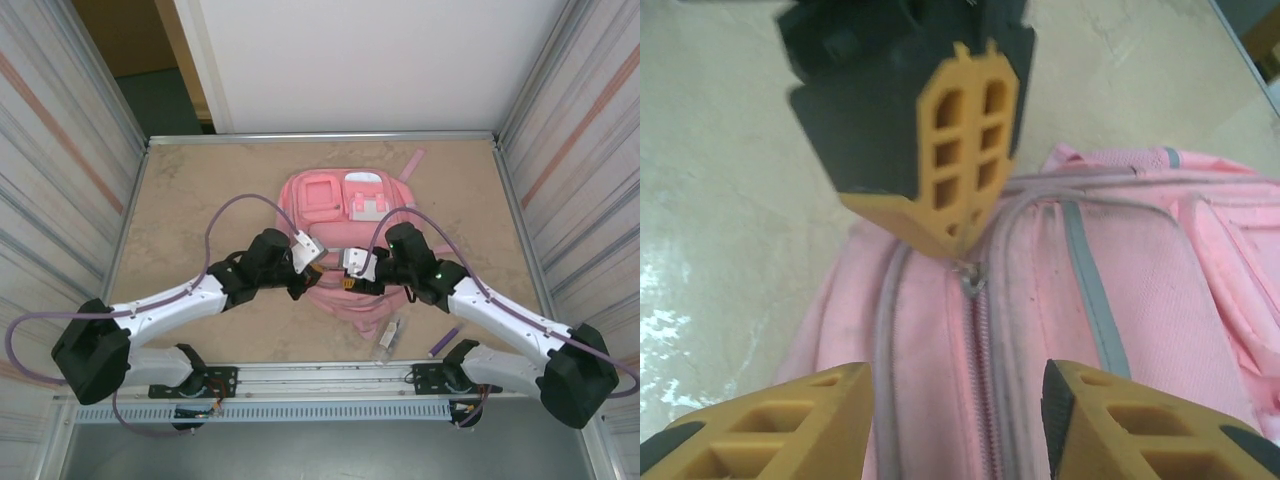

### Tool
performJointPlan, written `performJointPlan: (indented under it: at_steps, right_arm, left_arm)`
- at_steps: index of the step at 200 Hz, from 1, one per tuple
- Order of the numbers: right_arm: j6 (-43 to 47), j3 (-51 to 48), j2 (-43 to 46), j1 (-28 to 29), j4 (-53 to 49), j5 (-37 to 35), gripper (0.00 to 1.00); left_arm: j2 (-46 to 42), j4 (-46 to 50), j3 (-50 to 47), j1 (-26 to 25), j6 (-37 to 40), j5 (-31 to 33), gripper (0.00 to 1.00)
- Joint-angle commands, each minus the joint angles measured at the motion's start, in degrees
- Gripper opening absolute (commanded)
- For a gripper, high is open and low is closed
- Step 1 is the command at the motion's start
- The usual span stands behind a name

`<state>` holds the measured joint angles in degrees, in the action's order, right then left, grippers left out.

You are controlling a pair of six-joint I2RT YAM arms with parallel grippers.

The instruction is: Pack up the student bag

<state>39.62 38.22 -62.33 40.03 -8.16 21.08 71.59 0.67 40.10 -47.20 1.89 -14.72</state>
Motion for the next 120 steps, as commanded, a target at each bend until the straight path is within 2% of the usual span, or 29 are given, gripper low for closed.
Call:
performJointPlan:
  at_steps: [1, 20, 42, 56, 64, 70, 80, 90, 120]
  right_arm:
    - [1.4, 2.2, -4.1, 1.7, -1.9, -6.0, 0.48]
    - [3.1, 3.6, -8.3, 3.0, -1.2, -10.6, 0.47]
    - [4.9, 5.4, -12.1, 3.2, -3.1, -11.4, 0.41]
    - [5.3, 5.7, -12.8, 3.6, -3.4, -12.5, 0.25]
    - [5.5, 5.2, -12.4, 3.7, -2.8, -12.9, 0.11]
    - [5.8, 4.5, -11.7, 3.7, -2.2, -12.6, 0.07]
    - [6.2, 3.1, -10.4, 3.4, -0.3, -11.4, 0.06]
    - [6.0, 2.1, -9.3, 2.8, 0.8, -9.5, 0.06]
    - [4.6, 2.0, -8.2, 1.7, 1.3, -5.4, 0.05]
  left_arm:
    - [-1.2, -3.7, -1.0, 0.0, -1.4, -4.8, 0.0]
    - [-0.3, -3.2, -0.6, 0.0, -1.9, -6.2, 0.0]
    - [0.7, -2.5, -0.8, 0.0, -2.2, -5.9, 0.0]
    - [0.7, -1.2, -0.6, 0.0, -2.4, -5.2, 0.0]
    - [0.7, -1.0, -1.0, 0.0, -2.6, -4.3, 0.0]
    - [0.7, -1.0, -1.2, 0.0, -2.8, -3.5, 0.07]
    - [1.1, -1.1, -1.4, 0.1, -3.0, -2.4, 0.27]
    - [1.6, -0.6, -1.1, 0.1, -3.1, -2.2, 0.37]
    - [3.1, -0.3, 0.0, 0.1, -6.0, -3.7, 0.47]
